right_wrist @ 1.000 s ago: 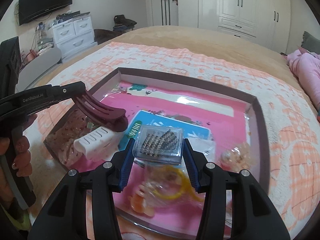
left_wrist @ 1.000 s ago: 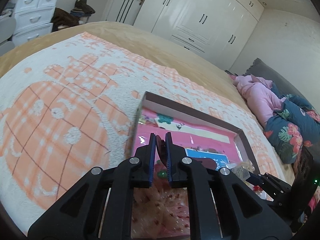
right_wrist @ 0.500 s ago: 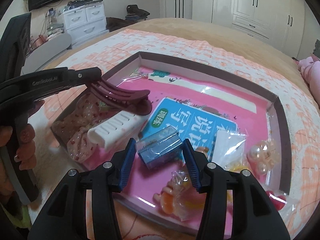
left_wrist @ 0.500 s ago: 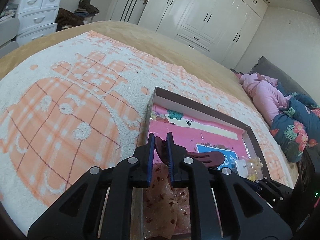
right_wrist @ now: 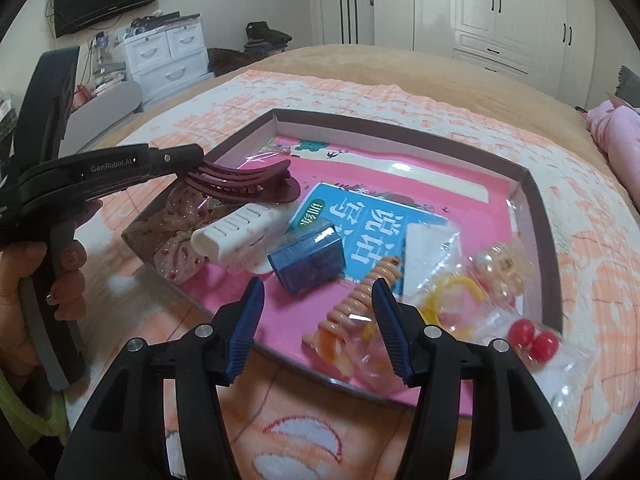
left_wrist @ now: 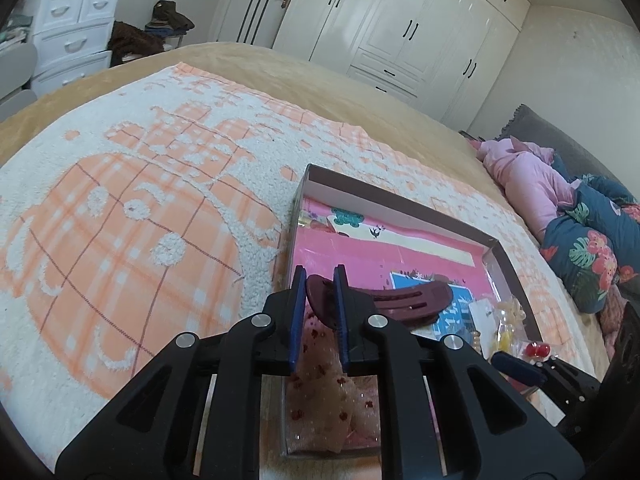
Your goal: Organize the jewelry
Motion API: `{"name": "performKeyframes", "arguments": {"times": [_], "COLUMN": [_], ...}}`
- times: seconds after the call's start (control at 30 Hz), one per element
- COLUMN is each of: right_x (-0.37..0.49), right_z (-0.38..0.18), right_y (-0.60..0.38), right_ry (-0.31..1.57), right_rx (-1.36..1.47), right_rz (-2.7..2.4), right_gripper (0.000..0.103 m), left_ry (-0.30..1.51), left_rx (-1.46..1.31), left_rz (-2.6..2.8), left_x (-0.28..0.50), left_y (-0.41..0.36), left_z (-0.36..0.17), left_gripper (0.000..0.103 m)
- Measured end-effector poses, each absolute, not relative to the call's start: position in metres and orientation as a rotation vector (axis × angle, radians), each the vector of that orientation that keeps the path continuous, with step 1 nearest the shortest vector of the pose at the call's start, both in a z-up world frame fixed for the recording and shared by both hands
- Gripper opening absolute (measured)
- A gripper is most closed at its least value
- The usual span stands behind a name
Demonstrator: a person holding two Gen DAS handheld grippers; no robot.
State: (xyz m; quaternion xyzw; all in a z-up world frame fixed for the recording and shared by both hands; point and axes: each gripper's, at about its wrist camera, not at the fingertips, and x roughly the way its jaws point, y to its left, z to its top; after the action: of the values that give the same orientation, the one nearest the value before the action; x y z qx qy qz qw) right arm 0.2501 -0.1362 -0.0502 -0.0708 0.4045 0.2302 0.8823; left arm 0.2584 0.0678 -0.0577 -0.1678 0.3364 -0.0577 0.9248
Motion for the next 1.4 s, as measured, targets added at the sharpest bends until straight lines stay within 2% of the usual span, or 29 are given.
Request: {"name": "performKeyframes", "arguments": {"times": [0.17,0.3,0.43,0.57,0.67,0.77,0.9,1.0,1.4], "right_x": [0.242,0.234,0.221,0.207,0.196,0.186,0.172,0.158,0.112], "right_z": [-0.047,-0.044,-0.037,-0.03,-0.025,-0.021,-0.016,-0.011,0.001], "right_y": [-0.147,-0.159,-0.172,-0.183,-0.191,-0.2,-0.211,-0.217,-0.225], "right_ry": [0.83,0.813,0.783,0.748,0.722,0.703,0.68,0.644,0.492], "right_rx": [-0.126,-0.104,-0.091,-0.075,-0.056,-0.029,0.01,0.015,-0.014], "right_rz": [0.463,0.448,0.433,0.414,0.394,0.37,0.338,0.316,0.265], "right_gripper": [0.059,0.061,0.064,0.074,0.078,0.087,0.094,0.095,0.097], "left_ry": [0.694,0.69,0.676,0.659,0.647,0.638,0.629,0.619,0.556], "left_rx": [-0.329,-0.321,-0.306,-0.279,-0.254,-0.226,-0.203,-0.18,-0.147], "left_rz": [-0.115,-0.119,-0.125,-0.139,-0.149,-0.158,-0.166,-0.176,-0.158], "left_x": [0.252,0.243,0.23,0.213,0.199,0.183,0.166,0.152,0.115], "left_y": [0.065,0.064,0.061,0.053,0.047,0.039,0.032,0.025,0.012], "left_z": [-0.055,-0.052,-0.044,-0.036,-0.031,-0.028,-0.027,-0.026,-0.023], "left_gripper": [0.007,0.028,0.036,0.051,0.056,0.063,0.08,0.09,0.092]}}
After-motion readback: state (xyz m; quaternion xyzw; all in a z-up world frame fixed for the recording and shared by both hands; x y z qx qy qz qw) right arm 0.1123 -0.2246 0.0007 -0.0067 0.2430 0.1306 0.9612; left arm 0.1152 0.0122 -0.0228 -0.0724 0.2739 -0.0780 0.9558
